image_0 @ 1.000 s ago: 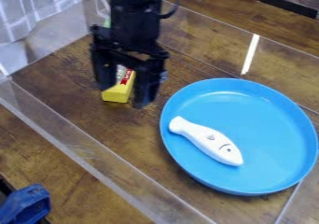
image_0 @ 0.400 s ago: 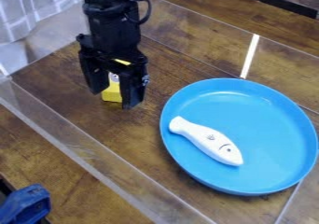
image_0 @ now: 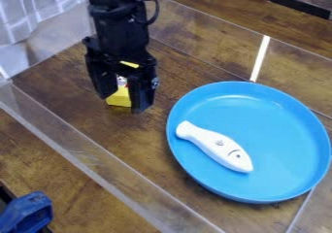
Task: Put the yellow brick in the blue tray
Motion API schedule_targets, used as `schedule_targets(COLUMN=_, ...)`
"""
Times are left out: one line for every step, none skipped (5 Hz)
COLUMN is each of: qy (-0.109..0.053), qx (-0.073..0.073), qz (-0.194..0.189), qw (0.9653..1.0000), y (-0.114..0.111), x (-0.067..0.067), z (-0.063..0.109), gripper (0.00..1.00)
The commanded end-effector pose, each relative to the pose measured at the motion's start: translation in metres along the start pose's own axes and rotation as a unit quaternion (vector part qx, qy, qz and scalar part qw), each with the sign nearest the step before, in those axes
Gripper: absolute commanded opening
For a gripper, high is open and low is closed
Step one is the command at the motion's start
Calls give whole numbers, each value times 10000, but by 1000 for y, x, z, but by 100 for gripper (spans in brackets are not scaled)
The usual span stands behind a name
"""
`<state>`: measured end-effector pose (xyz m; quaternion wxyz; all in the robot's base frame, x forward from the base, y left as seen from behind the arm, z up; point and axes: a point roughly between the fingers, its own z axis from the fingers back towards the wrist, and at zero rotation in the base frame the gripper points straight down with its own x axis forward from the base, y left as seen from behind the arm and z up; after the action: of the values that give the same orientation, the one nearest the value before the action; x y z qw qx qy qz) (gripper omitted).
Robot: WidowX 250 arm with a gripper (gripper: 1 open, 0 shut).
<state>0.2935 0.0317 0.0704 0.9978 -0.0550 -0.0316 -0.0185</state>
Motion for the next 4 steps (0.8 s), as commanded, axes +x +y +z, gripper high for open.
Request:
schedule_targets(qy=-383, qx=19, qz=-337, qw=9987, y=-5, x=20, z=25, gripper=100)
schedule_targets(qy=-366, qx=94, qz=-234, qw=9990, y=7, x=26, z=10, gripper=100)
schedule_targets(qy=-372, qx=133, qz=-91, qw=9992, y=20, x=32, z=-4, gripper=100)
schedule_targets(qy=-463, qx=148, qz=200, qw=9986, y=33, x=35, z=-10, gripper=100)
